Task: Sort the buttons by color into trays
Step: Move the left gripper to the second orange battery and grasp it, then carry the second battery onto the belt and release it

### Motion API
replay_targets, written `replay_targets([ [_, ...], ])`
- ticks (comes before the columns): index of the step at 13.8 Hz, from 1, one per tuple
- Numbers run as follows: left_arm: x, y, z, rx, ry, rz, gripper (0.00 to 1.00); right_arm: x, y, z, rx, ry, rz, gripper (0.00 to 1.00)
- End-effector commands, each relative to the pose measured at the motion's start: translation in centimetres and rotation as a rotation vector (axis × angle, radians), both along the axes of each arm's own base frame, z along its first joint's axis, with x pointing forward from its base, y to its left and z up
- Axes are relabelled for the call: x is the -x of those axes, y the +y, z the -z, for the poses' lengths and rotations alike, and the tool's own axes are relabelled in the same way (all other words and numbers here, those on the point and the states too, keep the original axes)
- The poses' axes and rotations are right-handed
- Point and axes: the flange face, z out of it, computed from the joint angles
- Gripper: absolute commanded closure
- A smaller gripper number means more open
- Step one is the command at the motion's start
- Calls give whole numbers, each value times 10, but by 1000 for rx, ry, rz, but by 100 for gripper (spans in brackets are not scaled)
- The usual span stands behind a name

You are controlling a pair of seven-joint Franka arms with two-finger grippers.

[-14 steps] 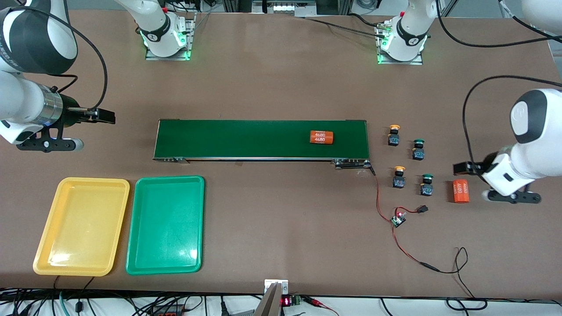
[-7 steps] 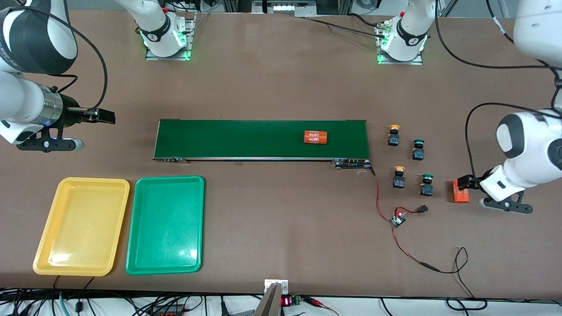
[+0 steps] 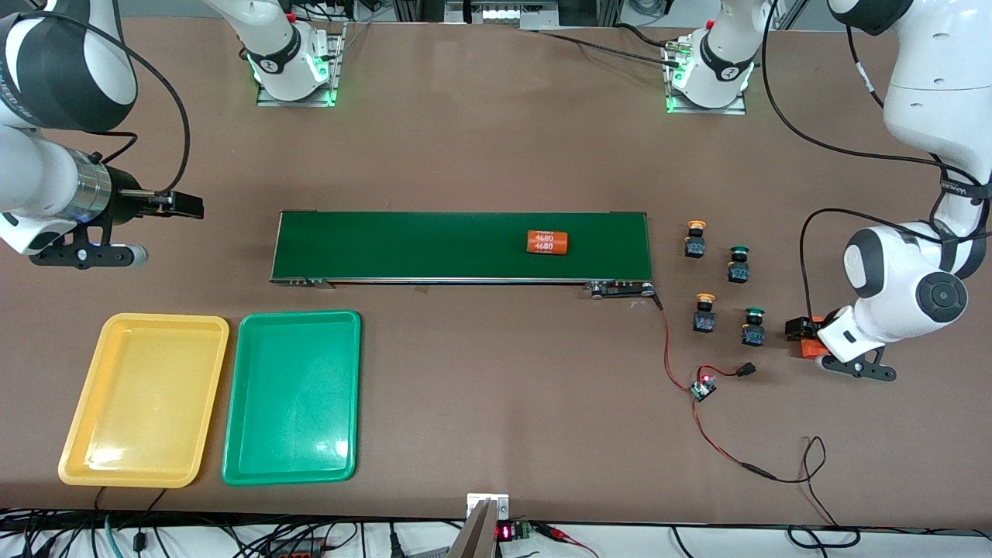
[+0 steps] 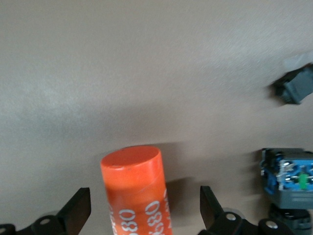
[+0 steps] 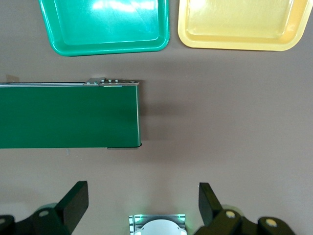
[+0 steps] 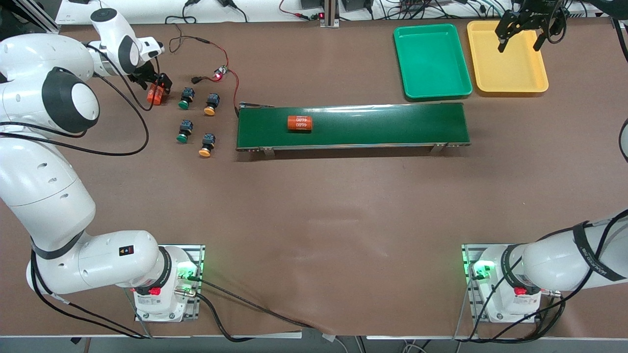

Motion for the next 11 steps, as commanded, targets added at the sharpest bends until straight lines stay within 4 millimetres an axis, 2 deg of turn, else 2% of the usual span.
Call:
replay_targets([
  [1, 5, 7, 1, 9, -4, 11, 53, 1, 2, -1, -17, 7, -11, 0],
  [2, 4, 8, -5, 8, -8, 3, 67, 1, 2, -1, -18, 7, -10, 0],
  [3, 2, 8, -9, 7, -12, -5, 72, 1, 2, -1, -18, 7, -10, 0],
  [5, -3, 8, -33, 2, -33, -3, 75, 1, 3, -1, -16, 7, -11, 0],
  [7, -5, -3, -66, 7, -28, 13, 74, 1, 3, -1, -18, 7, -11, 0],
  [10, -6, -44, -101, 42, 4, 73, 74, 1, 2, -1, -18, 7, -9, 0],
  [11, -5, -63, -108, 56, 22, 104, 74, 1, 3, -1, -18, 7, -11, 0],
])
